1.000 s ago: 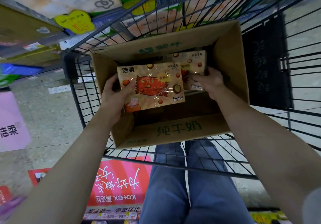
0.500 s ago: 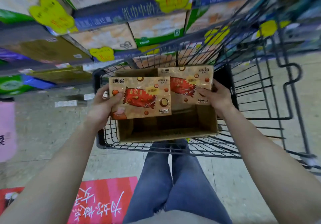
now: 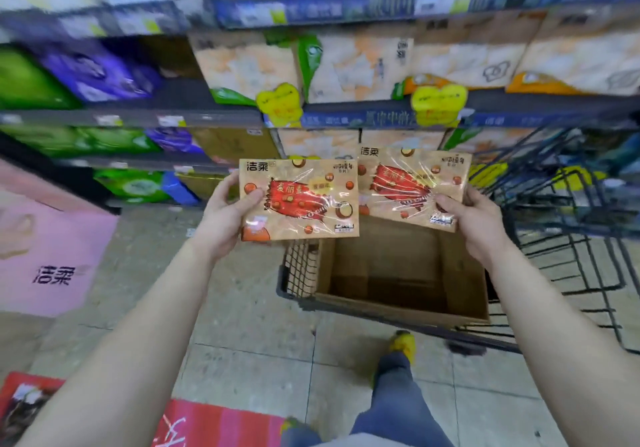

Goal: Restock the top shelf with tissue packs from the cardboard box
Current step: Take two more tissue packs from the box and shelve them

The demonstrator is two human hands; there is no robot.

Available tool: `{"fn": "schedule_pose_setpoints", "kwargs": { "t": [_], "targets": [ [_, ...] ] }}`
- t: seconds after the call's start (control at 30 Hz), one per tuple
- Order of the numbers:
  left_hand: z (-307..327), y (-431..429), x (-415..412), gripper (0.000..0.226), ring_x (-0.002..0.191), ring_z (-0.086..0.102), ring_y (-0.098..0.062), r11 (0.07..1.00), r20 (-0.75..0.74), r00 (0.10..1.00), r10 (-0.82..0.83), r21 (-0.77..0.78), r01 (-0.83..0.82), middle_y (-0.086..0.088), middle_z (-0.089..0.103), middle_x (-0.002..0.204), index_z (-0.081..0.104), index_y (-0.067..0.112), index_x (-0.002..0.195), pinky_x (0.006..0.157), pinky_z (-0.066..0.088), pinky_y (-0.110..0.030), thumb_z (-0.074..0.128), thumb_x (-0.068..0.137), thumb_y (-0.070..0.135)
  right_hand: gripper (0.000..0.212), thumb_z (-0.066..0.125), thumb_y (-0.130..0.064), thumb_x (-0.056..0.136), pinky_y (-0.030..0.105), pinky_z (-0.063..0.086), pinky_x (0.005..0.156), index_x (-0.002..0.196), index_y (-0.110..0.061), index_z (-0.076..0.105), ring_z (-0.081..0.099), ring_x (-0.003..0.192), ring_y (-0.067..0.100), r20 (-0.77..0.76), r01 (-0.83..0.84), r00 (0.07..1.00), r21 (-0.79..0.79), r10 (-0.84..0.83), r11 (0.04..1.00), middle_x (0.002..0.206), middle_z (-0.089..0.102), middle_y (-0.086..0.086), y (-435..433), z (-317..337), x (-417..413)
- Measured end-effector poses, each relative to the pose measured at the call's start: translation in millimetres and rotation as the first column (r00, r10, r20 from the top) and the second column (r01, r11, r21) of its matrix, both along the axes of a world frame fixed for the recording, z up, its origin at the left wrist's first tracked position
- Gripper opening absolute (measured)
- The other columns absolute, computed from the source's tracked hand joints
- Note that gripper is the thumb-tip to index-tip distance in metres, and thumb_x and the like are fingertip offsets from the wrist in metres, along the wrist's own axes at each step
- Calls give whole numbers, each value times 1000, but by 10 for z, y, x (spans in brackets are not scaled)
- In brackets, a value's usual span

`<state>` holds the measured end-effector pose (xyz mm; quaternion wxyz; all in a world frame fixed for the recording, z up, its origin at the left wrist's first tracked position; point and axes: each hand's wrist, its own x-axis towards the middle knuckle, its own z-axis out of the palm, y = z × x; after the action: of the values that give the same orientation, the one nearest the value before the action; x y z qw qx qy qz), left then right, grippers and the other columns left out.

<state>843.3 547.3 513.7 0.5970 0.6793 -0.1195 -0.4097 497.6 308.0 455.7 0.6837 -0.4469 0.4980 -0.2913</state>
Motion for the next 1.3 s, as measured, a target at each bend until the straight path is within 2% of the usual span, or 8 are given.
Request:
{"fn": "schedule_pose_setpoints", "kwargs": {
  "t": [0.27,0.37,0.47,0.6,0.7,0.9,1.13,1.3],
  "targets": [
    [573,1595,781,62,112,73,-33,969,38,990,135,-215,-124,-12,75,125,53,20,143,89,62,-50,80,88,14,36,80,-7,83,25,61,70,114,-19,69,76,94,17,119,-28,992,-154,47,988,109,78,3,1305,877,971],
    [818,2131,1042,60,105,76,-31,950,31,982,189,-260,-174,-11,76,121,52,20,144,82,64,-50,78,90,12,66,91,-29,57,29,61,74,118,-14,71,77,94,18,124,-87,985,-220,116,972,109,79,4,1751,1206,1351],
    [1049,2522,1324,64,96,77,-22,923,56,966,251,-314,-221,-12,75,125,51,14,146,74,63,-37,79,89,10,41,80,-8,84,35,61,80,123,-17,70,76,101,21,140,-146,972,-281,191,948,112,78,1,2023,1477,1675],
    [1338,2864,1690,64,95,77,-19,889,88,947,308,-381,-253,-12,73,126,53,13,147,75,64,-37,78,88,10,39,74,-5,90,35,61,84,127,-13,69,76,101,21,123,-149,971,-347,203,926,111,78,0,2169,1798,2081],
    [1556,2957,1936,64,94,78,-18,865,85,937,339,-421,-275,-6,77,120,53,18,147,71,63,-34,78,89,10,44,75,-7,90,38,59,91,133,-10,65,75,103,20,133,-143,969,-380,207,914,115,77,2,2174,2024,2386],
    [2043,2800,2474,74,105,76,-25,813,65,932,357,-512,-277,-10,73,129,49,20,150,74,64,-38,82,84,14,39,66,5,93,21,59,66,129,-8,63,77,82,9,234,-101,947,-435,221,895,109,74,4,2006,2573,3085],
    [2699,2287,3196,80,97,78,-23,761,46,928,371,-587,-275,-12,72,129,42,22,155,66,65,-38,79,85,13,55,81,-12,80,29,61,75,131,-5,65,75,99,20,318,-44,917,-518,240,854,108,79,1,1470,3248,3982],
    [3130,1832,3809,74,83,80,-18,752,46,941,334,-615,-237,0,82,94,38,26,154,62,65,-37,73,91,9,39,71,-7,92,32,61,60,130,-14,66,75,93,26,349,-5,903,-577,252,817,116,76,6,1093,3743,4646]
  ]
}}
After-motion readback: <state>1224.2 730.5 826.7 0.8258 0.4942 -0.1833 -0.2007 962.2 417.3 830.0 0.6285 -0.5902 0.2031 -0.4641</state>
